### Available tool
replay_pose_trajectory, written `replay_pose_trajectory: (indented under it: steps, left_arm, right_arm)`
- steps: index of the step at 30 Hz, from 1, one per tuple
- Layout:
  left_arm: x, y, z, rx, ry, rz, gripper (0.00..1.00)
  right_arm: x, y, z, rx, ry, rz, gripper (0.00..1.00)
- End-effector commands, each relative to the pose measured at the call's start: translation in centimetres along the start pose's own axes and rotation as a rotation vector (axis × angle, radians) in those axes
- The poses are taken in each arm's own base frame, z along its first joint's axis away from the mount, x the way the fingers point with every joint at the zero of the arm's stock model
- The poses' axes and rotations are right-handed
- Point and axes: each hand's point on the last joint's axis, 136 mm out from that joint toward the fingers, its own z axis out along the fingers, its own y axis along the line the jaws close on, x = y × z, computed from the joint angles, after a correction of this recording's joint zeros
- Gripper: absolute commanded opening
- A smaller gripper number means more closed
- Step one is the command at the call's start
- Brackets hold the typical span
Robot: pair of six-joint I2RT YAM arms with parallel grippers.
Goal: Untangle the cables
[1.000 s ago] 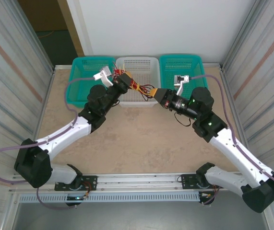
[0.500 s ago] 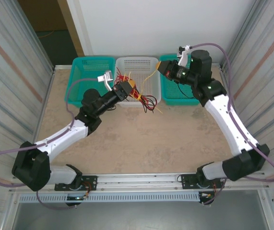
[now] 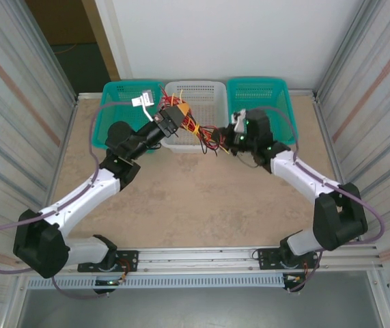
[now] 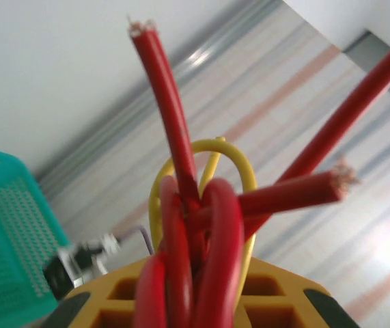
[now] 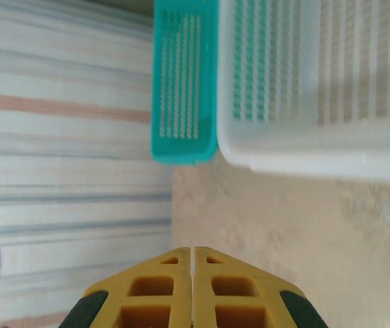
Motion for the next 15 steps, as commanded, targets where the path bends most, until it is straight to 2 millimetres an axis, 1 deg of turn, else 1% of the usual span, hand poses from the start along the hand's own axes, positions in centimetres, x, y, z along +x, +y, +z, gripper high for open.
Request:
replay_pose_trajectory:
  steps: [1, 4, 6, 7, 10, 11, 14, 15]
  left_arm:
    - [-5.9, -2.6, -1.1, -0.107, -0.240, 0.225, 0.00]
    - [-7.0, -0.5, -1.0, -0.186, -0.311, 0.260, 0.00]
    - [-6.8, 1.1, -0.6, -0.239, -0.310, 0.283, 0.00]
    - [-6.6, 2.0, -0.5, -0.267, -0.303, 0.286, 0.00]
    - [-5.6, 4.1, -0.8, -0.311, -0.278, 0.280, 0.00]
    - [-5.0, 4.7, -0.8, -0.322, -0.255, 0.270, 0.00]
    - [-3.0, 5.8, -1.0, -0.315, -0.170, 0.227, 0.00]
    - [-2.5, 5.9, -1.1, -0.305, -0.145, 0.204, 0.00]
  right_arm:
    - [1.4, 3.4, -1.8, -0.125, -0.080, -0.002, 0.00]
    - [4.1, 4.2, -2.9, -0.153, -0.086, -0.003, 0.00]
    - [5.1, 5.6, -4.2, -0.181, -0.103, -0.029, 0.00]
    - [5.1, 6.5, -5.0, -0.203, -0.118, -0.041, 0.00]
    - [4.3, 9.5, -7.9, -0.244, -0.171, -0.092, 0.00]
    - [3.8, 10.7, -9.0, -0.240, -0.195, -0.154, 0.00]
    - [2.0, 13.8, -11.6, -0.240, -0.250, -0.248, 0.00]
    - [1.2, 14.5, -12.4, -0.236, -0.272, -0.266, 0.00]
